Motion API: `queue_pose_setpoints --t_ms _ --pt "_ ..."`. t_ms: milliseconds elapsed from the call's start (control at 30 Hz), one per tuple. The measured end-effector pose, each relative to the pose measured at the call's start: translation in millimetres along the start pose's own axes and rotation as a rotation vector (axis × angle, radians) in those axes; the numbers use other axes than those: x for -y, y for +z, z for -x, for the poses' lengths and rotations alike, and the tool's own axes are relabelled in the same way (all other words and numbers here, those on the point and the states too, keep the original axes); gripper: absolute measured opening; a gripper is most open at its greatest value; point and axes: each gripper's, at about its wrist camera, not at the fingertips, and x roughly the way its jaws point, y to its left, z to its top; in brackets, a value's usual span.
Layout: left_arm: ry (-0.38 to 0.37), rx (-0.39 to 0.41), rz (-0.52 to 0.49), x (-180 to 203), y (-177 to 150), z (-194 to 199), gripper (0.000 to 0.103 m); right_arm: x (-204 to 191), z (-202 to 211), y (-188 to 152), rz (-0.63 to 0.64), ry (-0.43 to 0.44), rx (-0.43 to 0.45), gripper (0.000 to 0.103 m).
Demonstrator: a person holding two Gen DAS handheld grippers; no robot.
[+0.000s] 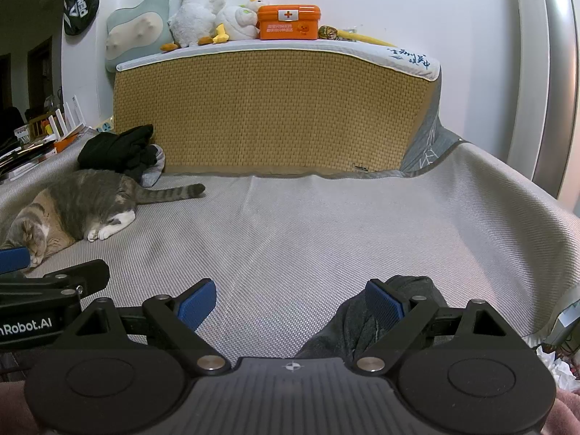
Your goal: Fold clothes
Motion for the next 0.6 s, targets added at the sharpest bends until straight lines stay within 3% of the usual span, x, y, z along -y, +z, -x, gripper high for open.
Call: queue_pose_setpoints --t_ms 600 --pt "-0.007 -0.003 0.008 -2.1 -1.7 -0.4 0.103 2.8 2.9 1.0 0.001 -0.026 0.006 0.092"
